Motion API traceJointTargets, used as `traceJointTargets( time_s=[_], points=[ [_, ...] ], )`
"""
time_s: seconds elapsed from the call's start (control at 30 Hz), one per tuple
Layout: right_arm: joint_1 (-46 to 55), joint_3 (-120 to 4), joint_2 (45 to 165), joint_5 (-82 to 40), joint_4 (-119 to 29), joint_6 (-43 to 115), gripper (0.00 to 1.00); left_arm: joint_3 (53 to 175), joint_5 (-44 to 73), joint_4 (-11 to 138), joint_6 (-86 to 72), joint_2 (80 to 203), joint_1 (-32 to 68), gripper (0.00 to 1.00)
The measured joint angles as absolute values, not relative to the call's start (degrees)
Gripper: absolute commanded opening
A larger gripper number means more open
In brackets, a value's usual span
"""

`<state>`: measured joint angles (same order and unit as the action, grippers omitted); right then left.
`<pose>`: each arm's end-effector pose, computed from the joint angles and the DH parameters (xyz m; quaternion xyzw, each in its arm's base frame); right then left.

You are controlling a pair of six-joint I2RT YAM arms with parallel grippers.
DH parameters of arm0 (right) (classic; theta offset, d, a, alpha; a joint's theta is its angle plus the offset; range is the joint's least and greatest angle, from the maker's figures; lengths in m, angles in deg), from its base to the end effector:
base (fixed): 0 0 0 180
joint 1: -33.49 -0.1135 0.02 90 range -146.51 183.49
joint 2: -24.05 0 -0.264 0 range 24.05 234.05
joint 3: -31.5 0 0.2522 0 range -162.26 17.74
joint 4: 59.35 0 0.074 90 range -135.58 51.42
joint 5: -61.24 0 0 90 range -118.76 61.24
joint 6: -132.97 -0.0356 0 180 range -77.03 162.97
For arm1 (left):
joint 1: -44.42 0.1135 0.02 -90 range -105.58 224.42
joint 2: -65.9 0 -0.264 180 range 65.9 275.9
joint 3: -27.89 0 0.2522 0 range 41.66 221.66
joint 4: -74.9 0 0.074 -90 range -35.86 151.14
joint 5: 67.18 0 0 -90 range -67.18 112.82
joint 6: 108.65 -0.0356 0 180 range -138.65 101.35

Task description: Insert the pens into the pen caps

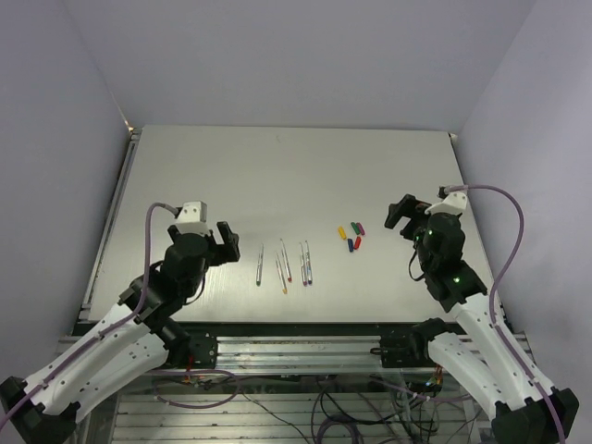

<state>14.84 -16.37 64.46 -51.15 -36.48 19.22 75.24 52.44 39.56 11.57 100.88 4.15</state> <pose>0.1674 0.0422 0.2890 0.1522 0.7744 0.0709 0.6100 0.1233 -0.0814 0.2779 -0.0700 0.8153 -0.1340 0.5589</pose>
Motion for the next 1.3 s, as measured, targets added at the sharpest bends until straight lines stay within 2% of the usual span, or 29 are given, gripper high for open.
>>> traceJointTargets(
  time_s=[0.33,0.93,1.0,1.23,1.3],
  points=[
    [14.9,-15.1,63.2,-51.2,-41.4,18.9,1.00,74.6,51.8,39.8,12.4,106.3,-3.7,0.93],
    [14.9,-15.1,62.9,-55.4,-43.4,18.5,1.00,73.9,53.8,42.9,21.9,111.4,-4.3,0.93],
    [14.9,-15.0,63.3,-55.5,-43.6,18.5,0.96,73.9,53.8,42.8,23.1,111.1,-4.3,0.93],
    [14.9,-15.4,66.6,-59.8,-41.6,16.2,0.99,74.0,55.4,40.3,27.5,111.9,-4.2,0.93],
    [14.9,-15.5,67.4,-60.3,-40.7,16.0,0.95,74.0,55.5,39.9,27.5,113.0,-4.2,0.93]
  ],
)
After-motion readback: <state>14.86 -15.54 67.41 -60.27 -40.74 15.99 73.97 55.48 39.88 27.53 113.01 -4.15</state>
